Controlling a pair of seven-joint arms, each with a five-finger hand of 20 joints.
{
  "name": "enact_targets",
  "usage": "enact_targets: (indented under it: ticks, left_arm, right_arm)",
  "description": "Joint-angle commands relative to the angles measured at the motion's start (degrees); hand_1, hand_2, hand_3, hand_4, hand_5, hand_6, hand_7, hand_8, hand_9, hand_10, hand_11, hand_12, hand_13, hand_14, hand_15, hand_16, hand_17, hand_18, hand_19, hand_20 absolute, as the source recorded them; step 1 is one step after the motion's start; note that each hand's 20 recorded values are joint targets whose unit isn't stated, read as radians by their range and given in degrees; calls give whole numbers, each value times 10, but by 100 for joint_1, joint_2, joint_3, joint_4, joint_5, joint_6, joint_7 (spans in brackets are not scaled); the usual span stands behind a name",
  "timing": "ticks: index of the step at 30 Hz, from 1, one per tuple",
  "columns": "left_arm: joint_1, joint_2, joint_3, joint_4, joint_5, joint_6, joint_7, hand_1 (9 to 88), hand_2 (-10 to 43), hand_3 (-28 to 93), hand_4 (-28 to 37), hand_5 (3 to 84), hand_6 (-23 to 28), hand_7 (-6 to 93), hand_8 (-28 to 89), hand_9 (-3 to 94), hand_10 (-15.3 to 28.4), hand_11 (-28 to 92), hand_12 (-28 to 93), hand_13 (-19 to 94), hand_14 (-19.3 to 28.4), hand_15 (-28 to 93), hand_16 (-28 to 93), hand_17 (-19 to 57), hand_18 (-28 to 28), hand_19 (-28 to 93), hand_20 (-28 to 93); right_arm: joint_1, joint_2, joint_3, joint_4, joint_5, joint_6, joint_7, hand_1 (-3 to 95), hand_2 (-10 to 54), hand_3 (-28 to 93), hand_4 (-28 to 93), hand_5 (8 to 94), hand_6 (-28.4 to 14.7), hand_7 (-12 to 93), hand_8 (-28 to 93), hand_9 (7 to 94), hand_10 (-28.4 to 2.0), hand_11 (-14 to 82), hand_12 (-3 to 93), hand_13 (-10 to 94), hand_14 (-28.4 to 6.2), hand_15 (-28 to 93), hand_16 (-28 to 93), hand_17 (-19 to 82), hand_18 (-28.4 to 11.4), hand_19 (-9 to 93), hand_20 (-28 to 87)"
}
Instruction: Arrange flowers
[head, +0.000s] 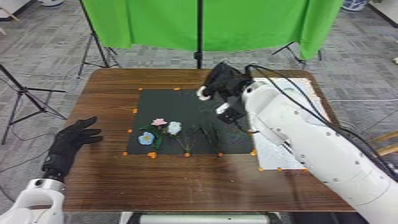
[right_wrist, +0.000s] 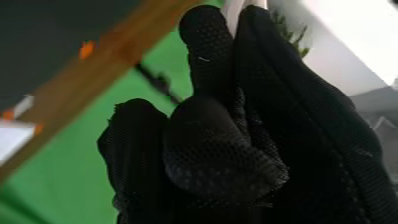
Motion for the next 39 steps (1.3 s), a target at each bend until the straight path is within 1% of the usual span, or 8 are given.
enact_targets:
  ticks: [1, 9, 15, 18, 23, 26, 34, 39]
  left_arm:
    - [-11, -24, 20, 38, 28, -144, -141, 213, 184, 587, -283, 415, 51, 125, -64, 463, 151, 234, 124, 415, 206, 298, -23, 58, 140, 116, 160]
    - [-72, -15, 43, 68, 43, -247, -198, 214, 184, 584, -283, 414, 50, 125, -64, 462, 151, 233, 124, 413, 205, 296, -23, 55, 142, 118, 160]
    - [-76, -11, 41, 72, 40, -274, -226, 215, 184, 583, -283, 413, 50, 125, -64, 461, 151, 232, 125, 413, 205, 295, -22, 54, 143, 121, 160]
    - [-129, 2, 69, 101, 45, -326, -235, 214, 184, 585, -283, 413, 50, 125, -63, 460, 151, 232, 125, 412, 205, 294, -22, 54, 143, 121, 159]
    - [-145, 10, 74, 98, 65, -351, -258, 214, 184, 584, -283, 411, 49, 124, -63, 458, 150, 230, 125, 411, 204, 294, -21, 53, 144, 122, 159]
    - [-145, 10, 74, 99, 68, -363, -266, 214, 184, 584, -283, 411, 49, 124, -63, 457, 149, 230, 126, 409, 204, 293, -21, 52, 145, 122, 159]
    - [-147, -10, 66, 99, 75, -372, -244, 213, 183, 586, -283, 410, 49, 124, -63, 457, 150, 229, 126, 408, 205, 292, -20, 51, 145, 122, 158]
    - [-135, -23, 52, 95, 80, -368, -246, 215, 183, 584, -283, 409, 48, 123, -63, 456, 149, 229, 126, 407, 205, 291, -20, 50, 145, 121, 157]
  right_arm:
    - [-223, -288, -307, 112, 78, -201, 138, 655, -95, 542, -129, 792, -33, 223, 165, 931, -93, 122, 464, 937, 8, 625, 361, 699, -112, 932, 599]
    - [-248, -468, -477, 326, 169, -201, 205, 645, -95, 547, -125, 786, -31, 224, 163, 929, -93, 123, 467, 937, 8, 623, 363, 700, -112, 932, 598]
    - [-187, -555, -622, 509, -20, -78, 120, 638, -95, 548, -128, 781, -30, 222, 157, 922, -91, 121, 467, 937, 6, 616, 370, 694, -114, 932, 601]
    - [-176, -573, -682, 555, -146, 22, 90, 631, -95, 551, -126, 781, -29, 223, 155, 920, -92, 122, 467, 937, 5, 612, 374, 690, -115, 932, 602]
    - [-162, -593, -705, 621, -289, -35, 63, 606, -95, 550, -122, 771, -28, 215, 142, 909, -98, 129, 458, 935, 2, 605, 383, 686, -118, 932, 604]
    - [-156, -583, -698, 657, -372, -61, 15, 593, -95, 547, -116, 760, -25, 206, 131, 899, -100, 147, 443, 935, 2, 601, 388, 680, -122, 932, 605]
    - [-113, -545, -745, 692, -546, -97, -76, 543, -95, 531, -105, 730, -18, 185, 113, 863, -113, 267, 361, 926, -8, 606, 391, 669, -131, 932, 614]
    - [-100, -531, -770, 705, -716, -129, -128, 484, -95, 587, -124, 709, -10, 183, 85, 849, -120, 316, 296, 924, -10, 608, 389, 669, -135, 932, 616]
